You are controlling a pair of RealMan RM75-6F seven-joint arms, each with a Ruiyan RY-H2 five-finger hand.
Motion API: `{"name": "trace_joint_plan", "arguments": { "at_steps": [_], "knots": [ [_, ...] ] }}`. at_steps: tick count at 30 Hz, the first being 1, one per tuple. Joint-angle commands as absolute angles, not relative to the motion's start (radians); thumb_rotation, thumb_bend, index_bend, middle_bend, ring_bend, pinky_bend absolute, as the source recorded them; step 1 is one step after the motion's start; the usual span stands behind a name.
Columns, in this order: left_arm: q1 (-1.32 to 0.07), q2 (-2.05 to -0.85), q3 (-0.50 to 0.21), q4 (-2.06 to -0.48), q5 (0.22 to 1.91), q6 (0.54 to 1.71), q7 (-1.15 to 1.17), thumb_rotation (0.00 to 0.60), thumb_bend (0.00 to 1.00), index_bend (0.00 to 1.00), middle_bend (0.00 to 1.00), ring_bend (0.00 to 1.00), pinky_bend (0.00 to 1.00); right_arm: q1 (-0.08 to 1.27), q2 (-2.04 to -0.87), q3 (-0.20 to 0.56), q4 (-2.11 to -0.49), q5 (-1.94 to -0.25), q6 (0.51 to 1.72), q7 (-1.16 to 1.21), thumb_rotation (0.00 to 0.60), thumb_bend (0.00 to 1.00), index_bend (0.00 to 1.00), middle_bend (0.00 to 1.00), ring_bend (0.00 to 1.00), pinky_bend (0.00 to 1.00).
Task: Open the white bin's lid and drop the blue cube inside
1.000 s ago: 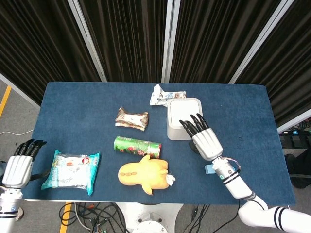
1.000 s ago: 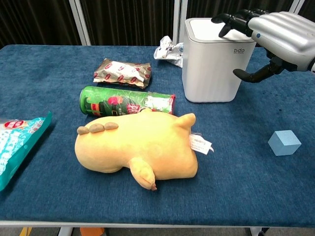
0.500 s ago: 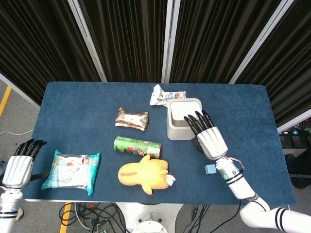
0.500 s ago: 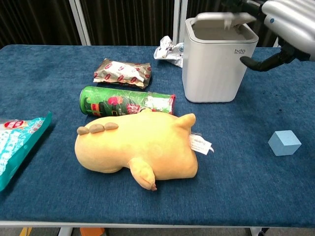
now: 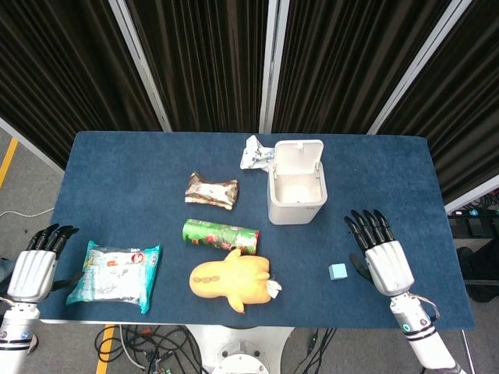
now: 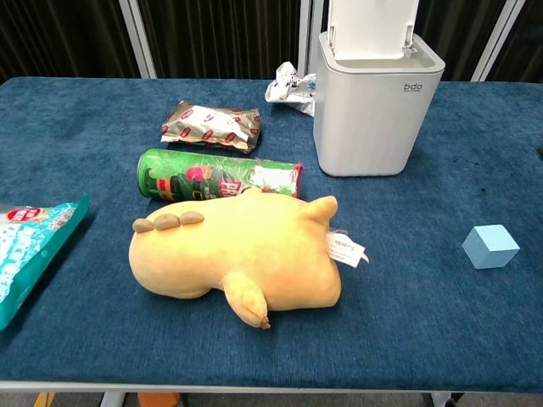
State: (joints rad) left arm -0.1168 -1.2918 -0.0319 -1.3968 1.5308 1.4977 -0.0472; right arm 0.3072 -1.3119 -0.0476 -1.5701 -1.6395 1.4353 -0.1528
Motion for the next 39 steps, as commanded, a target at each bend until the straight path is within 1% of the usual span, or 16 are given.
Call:
{"name": "trace_joint_plan", "arguments": {
  "at_steps": [1, 5, 13, 18, 24, 28, 34, 39],
  "knots": [
    [-0.116, -1.296, -0.031, -1.393, 1.530, 1.497, -0.050, 0.600, 0.04, 0.18, 0.17, 0.09, 0.16, 0.265, -1.287, -0.095, -1.579, -1.612, 1.406, -0.122, 0.600, 0.24, 0.00, 0.15, 0.00, 0.00],
    [-0.115, -1.303, -0.028, -1.386, 1.531, 1.496, -0.054, 0.600, 0.04, 0.18, 0.17, 0.09, 0.16, 0.249, -1.278, -0.113, -1.579, -1.591, 1.370, -0.114, 0.600, 0.24, 0.00, 0.20, 0.00, 0.00],
    [-0.110, -1.303, -0.028, -1.378, 1.529, 1.501, -0.061, 0.600, 0.04, 0.18, 0.17, 0.09, 0.17, 0.276, -1.285, -0.116, -1.587, -1.532, 1.228, -0.160, 0.600, 0.24, 0.00, 0.27, 0.00, 0.00],
    [-0.109, -1.305, -0.027, -1.372, 1.528, 1.498, -0.066, 0.600, 0.04, 0.19, 0.16, 0.09, 0.16, 0.286, -1.312, -0.103, -1.579, -1.499, 1.183, -0.220, 0.600, 0.25, 0.01, 0.26, 0.00, 0.00],
    [-0.110, -1.306, -0.026, -1.365, 1.529, 1.495, -0.077, 0.600, 0.04, 0.19, 0.17, 0.09, 0.17, 0.299, -1.347, -0.081, -1.553, -1.503, 1.169, -0.222, 0.600, 0.26, 0.04, 0.27, 0.00, 0.00],
    [-0.109, -1.306, -0.025, -1.363, 1.529, 1.495, -0.080, 0.600, 0.04, 0.19, 0.17, 0.09, 0.17, 0.312, -1.364, -0.072, -1.544, -1.506, 1.152, -0.221, 0.600, 0.27, 0.09, 0.28, 0.00, 0.00],
    [-0.108, -1.307, -0.026, -1.357, 1.528, 1.495, -0.087, 0.600, 0.04, 0.19, 0.17, 0.09, 0.17, 0.325, -1.380, -0.067, -1.537, -1.499, 1.123, -0.236, 0.600, 0.27, 0.22, 0.34, 0.02, 0.00],
    [-0.108, -1.309, -0.025, -1.352, 1.530, 1.495, -0.092, 0.600, 0.04, 0.19, 0.17, 0.09, 0.16, 0.321, -1.395, -0.060, -1.523, -1.504, 1.140, -0.238, 0.600, 0.28, 0.35, 0.42, 0.06, 0.00]
  ]
}}
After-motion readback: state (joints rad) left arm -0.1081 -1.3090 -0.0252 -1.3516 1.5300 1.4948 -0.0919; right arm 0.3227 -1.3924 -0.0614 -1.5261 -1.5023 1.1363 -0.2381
